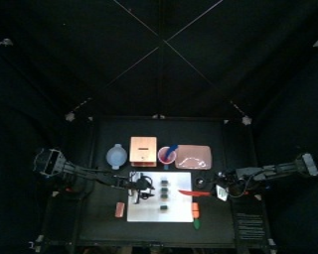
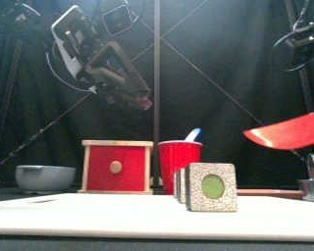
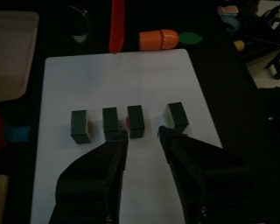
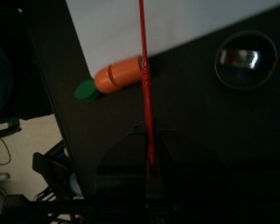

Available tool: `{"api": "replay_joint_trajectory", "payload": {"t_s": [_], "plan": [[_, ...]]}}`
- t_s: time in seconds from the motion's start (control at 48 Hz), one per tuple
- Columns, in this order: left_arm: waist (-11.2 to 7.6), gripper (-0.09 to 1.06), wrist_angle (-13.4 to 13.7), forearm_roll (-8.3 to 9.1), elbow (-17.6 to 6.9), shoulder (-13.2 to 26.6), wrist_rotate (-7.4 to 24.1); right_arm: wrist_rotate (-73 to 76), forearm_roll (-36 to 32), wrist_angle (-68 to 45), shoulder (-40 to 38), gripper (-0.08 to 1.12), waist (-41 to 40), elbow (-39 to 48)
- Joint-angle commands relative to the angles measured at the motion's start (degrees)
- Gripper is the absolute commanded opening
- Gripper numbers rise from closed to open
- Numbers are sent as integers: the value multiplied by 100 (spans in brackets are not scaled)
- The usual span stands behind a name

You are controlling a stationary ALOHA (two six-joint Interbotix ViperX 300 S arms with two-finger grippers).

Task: Place sushi on board then cut the sushi with the knife then place the pieces on the plate
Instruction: Place the 4 sushi pieces on the plate

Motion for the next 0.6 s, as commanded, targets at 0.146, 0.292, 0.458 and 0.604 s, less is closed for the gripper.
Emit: {"api": "replay_joint_trajectory", "payload": {"t_s": [0.146, 0.292, 0.458, 0.604], "plan": [[352, 74, -589, 299, -70, -35, 9, -9, 62, 132, 70, 37, -149, 220], [562, 74, -1011, 413, -53, -35, 9, -26, 26, 123, 53, 54, -264, 325], [721, 74, -1283, 422, -18, -35, 9, -18, -220, 343, -18, 75, -272, 272], [782, 74, -1441, 422, 62, -35, 9, 9, -475, 782, -88, 81, -299, 70]]}}
